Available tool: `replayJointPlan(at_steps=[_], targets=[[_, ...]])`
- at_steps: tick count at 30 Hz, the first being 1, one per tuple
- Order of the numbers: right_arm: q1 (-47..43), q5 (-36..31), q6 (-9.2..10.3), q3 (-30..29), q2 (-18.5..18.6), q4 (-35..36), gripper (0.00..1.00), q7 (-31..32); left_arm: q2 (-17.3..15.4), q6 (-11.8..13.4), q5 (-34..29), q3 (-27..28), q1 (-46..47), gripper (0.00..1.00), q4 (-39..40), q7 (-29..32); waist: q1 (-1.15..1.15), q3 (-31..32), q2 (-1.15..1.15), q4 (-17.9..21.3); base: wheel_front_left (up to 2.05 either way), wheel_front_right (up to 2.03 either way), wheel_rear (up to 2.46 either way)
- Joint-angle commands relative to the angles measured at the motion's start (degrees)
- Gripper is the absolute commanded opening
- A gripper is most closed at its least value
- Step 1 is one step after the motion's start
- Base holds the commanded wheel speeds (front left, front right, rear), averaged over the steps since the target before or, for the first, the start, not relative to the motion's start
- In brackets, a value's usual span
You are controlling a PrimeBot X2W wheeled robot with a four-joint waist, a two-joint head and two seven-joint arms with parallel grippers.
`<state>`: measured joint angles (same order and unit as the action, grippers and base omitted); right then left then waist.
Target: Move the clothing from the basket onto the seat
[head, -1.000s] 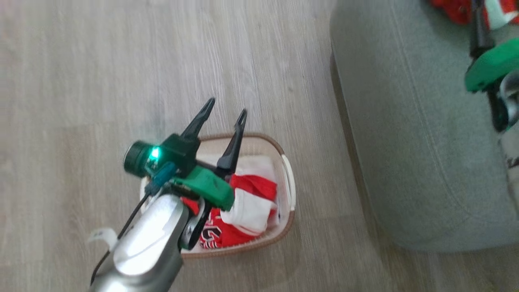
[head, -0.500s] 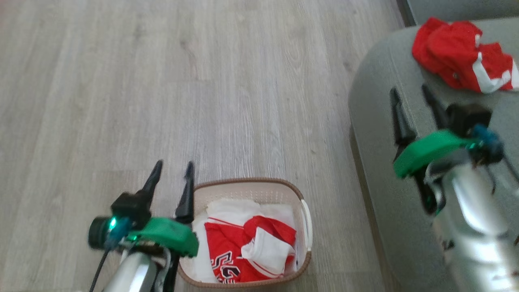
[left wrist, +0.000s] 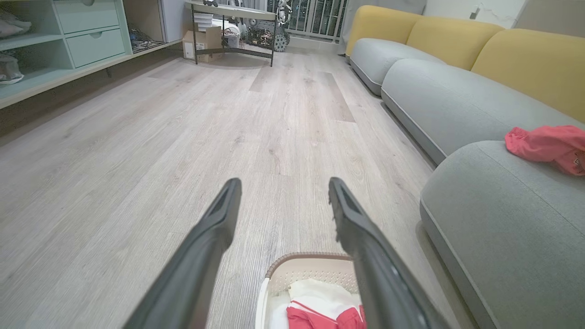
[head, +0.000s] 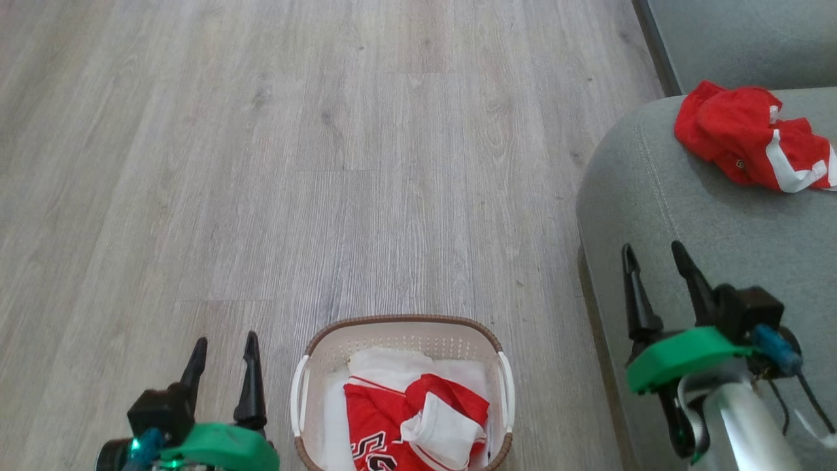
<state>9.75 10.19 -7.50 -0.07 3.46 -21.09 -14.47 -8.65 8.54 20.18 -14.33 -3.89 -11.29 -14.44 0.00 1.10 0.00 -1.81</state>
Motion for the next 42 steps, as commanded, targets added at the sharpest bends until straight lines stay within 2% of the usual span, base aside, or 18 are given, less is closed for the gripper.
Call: replayJointPlan(at_steps=[1,11,42], targets=[[0.2,0.9,0.01,2.0,-0.5,3.6,1.00,-0.5,0.1,-0.5,-0.9,2.8,1.3,1.00,2.3,-0.6,0.00,0.2,0.00,0.0,0.00,0.00,0.00],[-4.3,0.4,0.01,2.5,-0.6,5.4,1.00,-0.5,2.1,-2.3,-3.1,4.5,-0.4,1.00,1.9,-0.6,0.00,1.3,0.00,-0.4,0.00,0.00,0.00],[-4.8,0.7,0.01,3.0,-0.6,5.1,1.00,-0.5,4.7,-6.4,-6.8,7.7,-1.1,1.00,-0.6,-0.6,0.00,1.5,0.00,0.0,0.00,0.00,0.00]])
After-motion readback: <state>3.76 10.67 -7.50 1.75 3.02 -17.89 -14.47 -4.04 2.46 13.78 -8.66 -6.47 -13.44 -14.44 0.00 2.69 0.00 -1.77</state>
